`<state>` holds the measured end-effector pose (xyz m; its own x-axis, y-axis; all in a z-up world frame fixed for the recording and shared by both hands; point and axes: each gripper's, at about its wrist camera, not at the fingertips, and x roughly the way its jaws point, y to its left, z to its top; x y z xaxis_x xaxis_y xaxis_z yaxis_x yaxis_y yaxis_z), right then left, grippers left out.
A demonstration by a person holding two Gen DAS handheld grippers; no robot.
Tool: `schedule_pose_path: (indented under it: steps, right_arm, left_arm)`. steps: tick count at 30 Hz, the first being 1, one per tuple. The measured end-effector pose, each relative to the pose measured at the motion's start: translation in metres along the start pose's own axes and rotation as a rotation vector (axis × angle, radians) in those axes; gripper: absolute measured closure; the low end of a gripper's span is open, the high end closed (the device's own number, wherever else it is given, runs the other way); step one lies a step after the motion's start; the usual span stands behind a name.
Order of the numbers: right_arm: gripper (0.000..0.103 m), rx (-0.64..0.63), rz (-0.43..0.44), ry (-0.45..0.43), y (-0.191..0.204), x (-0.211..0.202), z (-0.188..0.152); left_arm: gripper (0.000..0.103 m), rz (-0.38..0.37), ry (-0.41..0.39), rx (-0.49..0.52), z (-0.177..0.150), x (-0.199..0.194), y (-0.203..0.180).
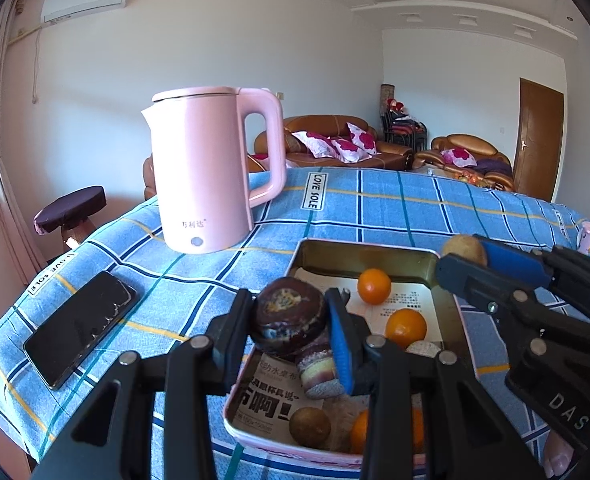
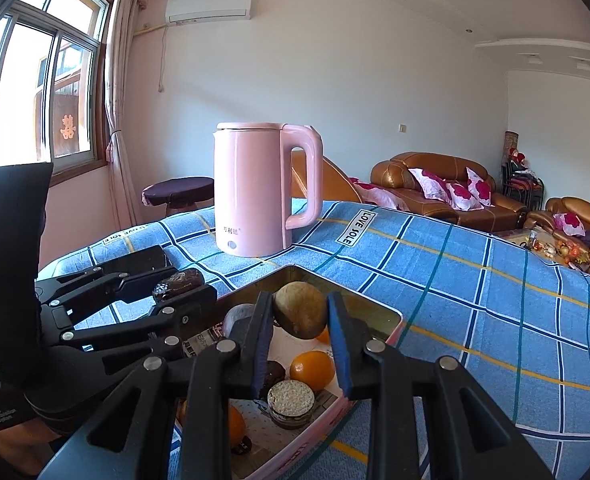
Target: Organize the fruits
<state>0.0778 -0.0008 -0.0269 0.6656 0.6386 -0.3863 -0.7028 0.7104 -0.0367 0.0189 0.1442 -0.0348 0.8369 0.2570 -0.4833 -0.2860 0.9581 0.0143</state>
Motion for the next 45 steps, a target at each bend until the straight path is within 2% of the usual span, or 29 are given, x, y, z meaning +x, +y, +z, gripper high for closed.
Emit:
schedule_pose_path:
  steps: [17, 18, 23, 26, 33, 37, 45]
  right_arm:
    - [0.074, 0.021, 0.011, 0.143, -0.002, 0.031, -0.014]
    - [0.074, 0.018, 0.013, 0.151, -0.002, 0.032, -0.016]
    - [0.073, 0.016, 0.015, 0.171, 0.0, 0.035, -0.02]
    - [0.071, 0.029, 0.01, 0.163, -0.003, 0.032, -0.021]
    - [0.063, 0.061, -0.009, 0.142, -0.009, 0.021, -0.022]
    - [0.057, 0.075, -0.023, 0.124, -0.013, 0.011, -0.022]
    - [0.053, 0.074, -0.062, 0.089, -0.015, -0.004, -0.019]
  left_arm:
    - [0.063, 0.002, 0.072, 0.041, -0.015, 0.016, -0.005]
    - [0.061, 0.006, 0.071, 0.042, -0.015, 0.015, -0.005]
    - [0.038, 0.031, 0.062, 0.022, -0.014, 0.013, 0.0]
    - [0.029, 0.036, 0.051, 0.003, -0.014, 0.01, 0.004]
    - [0.022, 0.017, 0.02, -0.015, -0.012, -0.002, 0.005]
    - [0.01, 0.018, -0.014, -0.031, -0.008, -0.011, 0.007]
    - [0.009, 0.012, -0.036, -0.027, -0.005, -0.02, 0.003]
